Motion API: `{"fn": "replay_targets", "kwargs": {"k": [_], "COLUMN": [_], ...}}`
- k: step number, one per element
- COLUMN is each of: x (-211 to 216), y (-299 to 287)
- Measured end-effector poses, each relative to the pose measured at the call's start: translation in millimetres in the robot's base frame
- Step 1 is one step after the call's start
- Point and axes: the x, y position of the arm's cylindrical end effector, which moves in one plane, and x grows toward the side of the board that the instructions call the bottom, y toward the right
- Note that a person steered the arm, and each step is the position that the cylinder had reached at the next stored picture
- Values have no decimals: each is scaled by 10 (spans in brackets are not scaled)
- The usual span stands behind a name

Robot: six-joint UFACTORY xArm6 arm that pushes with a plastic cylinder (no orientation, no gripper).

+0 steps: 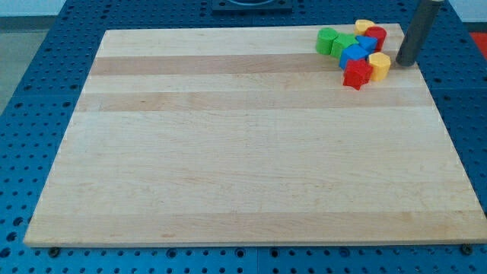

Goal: Separate blue cube from the group of blocks

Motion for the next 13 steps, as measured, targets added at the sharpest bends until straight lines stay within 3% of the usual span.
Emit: {"fn": "replay_targets", "kwargs": {"k": [1, 4, 13], "x": [-272, 10, -38], "y": [0, -302, -1591]}}
